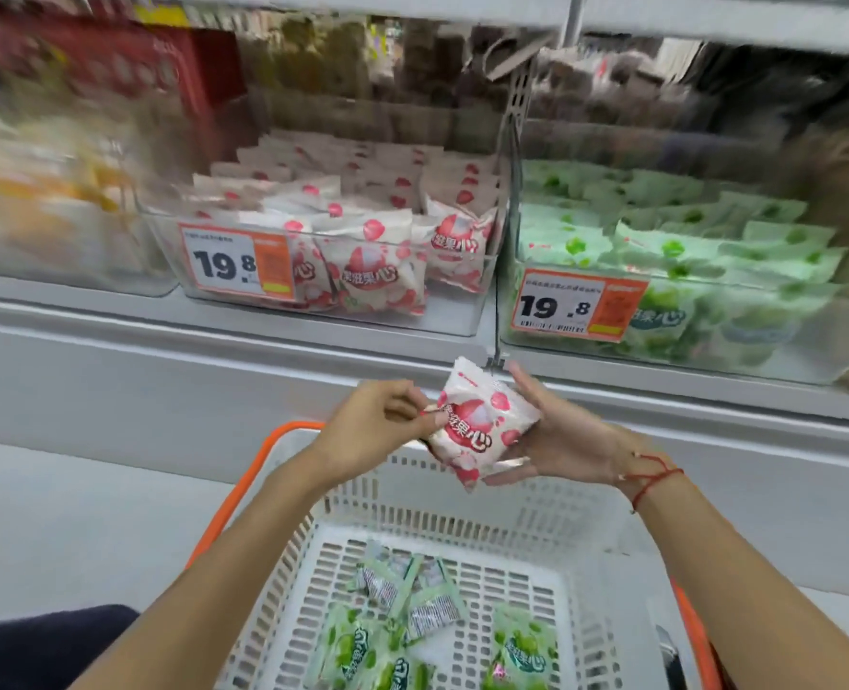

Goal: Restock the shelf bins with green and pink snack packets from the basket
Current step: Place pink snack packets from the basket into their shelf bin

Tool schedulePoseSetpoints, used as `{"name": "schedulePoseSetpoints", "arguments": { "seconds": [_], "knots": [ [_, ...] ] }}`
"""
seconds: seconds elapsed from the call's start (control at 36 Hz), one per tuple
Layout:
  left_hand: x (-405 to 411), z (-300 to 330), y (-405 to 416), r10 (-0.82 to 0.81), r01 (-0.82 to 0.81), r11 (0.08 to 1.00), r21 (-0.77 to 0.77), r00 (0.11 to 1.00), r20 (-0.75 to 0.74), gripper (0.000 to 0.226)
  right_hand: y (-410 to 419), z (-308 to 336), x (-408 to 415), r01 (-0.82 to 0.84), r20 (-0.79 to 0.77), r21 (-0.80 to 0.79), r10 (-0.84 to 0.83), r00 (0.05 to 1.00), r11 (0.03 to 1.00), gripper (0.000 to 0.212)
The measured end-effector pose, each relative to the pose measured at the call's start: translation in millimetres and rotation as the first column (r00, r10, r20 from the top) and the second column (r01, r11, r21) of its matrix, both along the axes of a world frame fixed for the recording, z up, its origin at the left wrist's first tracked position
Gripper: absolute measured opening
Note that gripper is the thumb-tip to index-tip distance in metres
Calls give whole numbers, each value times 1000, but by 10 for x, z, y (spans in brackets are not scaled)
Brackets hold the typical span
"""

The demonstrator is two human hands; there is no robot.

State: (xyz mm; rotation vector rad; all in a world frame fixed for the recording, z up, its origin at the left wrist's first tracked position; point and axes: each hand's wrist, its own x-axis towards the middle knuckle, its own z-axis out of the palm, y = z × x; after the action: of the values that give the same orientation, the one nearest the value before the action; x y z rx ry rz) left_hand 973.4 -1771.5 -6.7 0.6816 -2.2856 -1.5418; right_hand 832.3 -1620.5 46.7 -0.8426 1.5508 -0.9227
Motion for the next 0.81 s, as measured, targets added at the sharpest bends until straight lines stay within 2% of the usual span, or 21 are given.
{"name": "schedulePoseSetpoints", "arguments": {
  "seconds": [0.08,0.17,0.28,0.33,0.39,0.42,0.47,0.5,0.53,0.58,0.64,0.75,0.81],
  "knots": [
    [-22,207,3,111,-112,994,-4,988,-110,19,-134,156,-105,-68,-168,-8,65,984,998,35],
    [-4,416,-4,166,-167,986,13,960,-224,16,-252,308,-124,-62,-420,-86,21,907,994,15],
    [10,711,-93,181,-182,983,29,919,-350,21,-380,605,-132,-57,-654,-257,-130,746,965,20],
    [-26,838,-213,207,-256,964,-63,882,-422,34,-420,792,-142,-21,-724,-342,-249,643,939,15],
    [-102,981,-371,222,-353,907,-228,863,-453,40,-462,992,-148,29,-765,-454,-407,499,890,16],
    [-153,1059,-451,225,-382,866,-324,874,-431,41,-491,1090,-151,44,-762,-511,-476,440,859,18],
    [-291,1202,-609,248,-371,724,-581,927,-282,46,-586,1246,-167,59,-760,-574,-559,331,817,20],
    [-372,1264,-681,267,-305,643,-702,949,-168,47,-648,1307,-184,60,-781,-568,-560,275,821,20],
    [-457,1311,-749,285,-208,601,-772,958,-36,48,-726,1358,-202,64,-816,-536,-536,215,842,21],
    [-598,1399,-843,293,5,619,-786,926,237,49,-900,1433,-240,78,-888,-435,-442,128,897,24],
    [-689,1481,-886,245,141,674,-725,883,400,47,-1073,1492,-250,75,-945,-315,-320,73,946,30],
    [-749,1578,-966,232,160,704,-692,869,437,42,-1338,1602,-160,43,-994,-84,-81,-72,996,22],
    [-764,1571,-1036,225,147,730,-668,871,437,41,-1457,1639,-114,46,-994,1,6,-108,999,33]
  ]
}}
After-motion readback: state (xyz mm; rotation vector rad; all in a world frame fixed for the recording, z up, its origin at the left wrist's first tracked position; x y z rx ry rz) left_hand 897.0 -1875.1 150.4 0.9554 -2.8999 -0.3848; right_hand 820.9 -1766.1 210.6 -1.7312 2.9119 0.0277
